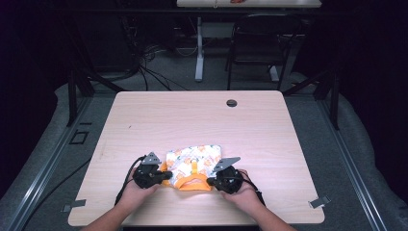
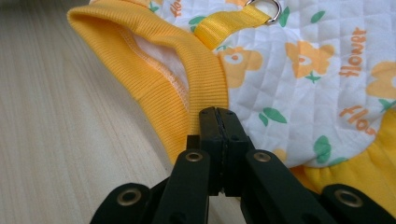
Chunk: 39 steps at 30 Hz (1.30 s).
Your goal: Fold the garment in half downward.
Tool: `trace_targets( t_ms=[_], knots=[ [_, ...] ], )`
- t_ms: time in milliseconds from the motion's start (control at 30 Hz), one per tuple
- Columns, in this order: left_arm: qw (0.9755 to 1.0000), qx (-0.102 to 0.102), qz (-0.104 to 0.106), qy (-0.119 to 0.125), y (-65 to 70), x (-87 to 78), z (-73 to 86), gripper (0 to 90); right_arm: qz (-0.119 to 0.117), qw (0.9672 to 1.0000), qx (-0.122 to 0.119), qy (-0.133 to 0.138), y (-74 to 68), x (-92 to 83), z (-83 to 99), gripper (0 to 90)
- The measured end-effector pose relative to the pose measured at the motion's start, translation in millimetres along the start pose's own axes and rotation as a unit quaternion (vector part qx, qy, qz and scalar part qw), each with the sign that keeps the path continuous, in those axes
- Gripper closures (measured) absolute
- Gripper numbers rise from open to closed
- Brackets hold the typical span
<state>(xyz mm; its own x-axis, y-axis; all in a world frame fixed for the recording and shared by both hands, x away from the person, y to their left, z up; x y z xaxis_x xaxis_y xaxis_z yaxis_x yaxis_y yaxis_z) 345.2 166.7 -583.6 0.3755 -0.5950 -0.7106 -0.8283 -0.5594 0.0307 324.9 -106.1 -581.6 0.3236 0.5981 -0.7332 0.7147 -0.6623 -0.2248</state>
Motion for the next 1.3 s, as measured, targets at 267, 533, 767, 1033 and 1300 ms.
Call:
trace_targets(
  t_ms=[267,533,767,1033,1300],
  knots=[
    [0.9999,-0.008,-0.007,0.001,-4.9,2.7,-2.6,90.0,0.002,1.0000,0.005,-0.003,2.2,2.9,-2.8,90.0],
    [0.9996,-0.022,-0.016,0.003,-14.9,7.5,-7.5,90.0,0.013,0.9999,0.006,-0.002,8.2,7.0,-10.6,90.0],
    [0.9991,-0.026,-0.033,-0.001,-24.9,14.4,-15.9,90.0,0.024,0.9996,0.011,-0.002,13.8,11.8,-18.9,89.9],
    [0.9982,-0.036,-0.048,0.002,-36.1,22.5,-24.1,90.0,0.038,0.9991,0.020,-0.002,29.1,18.1,-32.5,89.9],
    [0.9976,-0.041,-0.056,0.000,-45.6,28.8,-31.6,90.0,0.054,0.9981,0.029,-0.006,41.0,22.1,-43.1,89.9]
  ],
)
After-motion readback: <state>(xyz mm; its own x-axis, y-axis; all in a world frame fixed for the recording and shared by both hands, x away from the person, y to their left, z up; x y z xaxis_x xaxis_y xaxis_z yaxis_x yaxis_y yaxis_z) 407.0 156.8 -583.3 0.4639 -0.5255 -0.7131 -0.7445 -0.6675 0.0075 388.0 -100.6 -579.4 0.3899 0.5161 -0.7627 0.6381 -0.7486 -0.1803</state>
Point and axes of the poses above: each handheld gripper's, and its own axes: x roughly forward along the jaws, z roughly out of its underside, y roughly to its right, the point moved 2 cm from there along x, roughly forward along the jaws, and after that the axes turned 11 degrees about x, right-handed, at the moved point
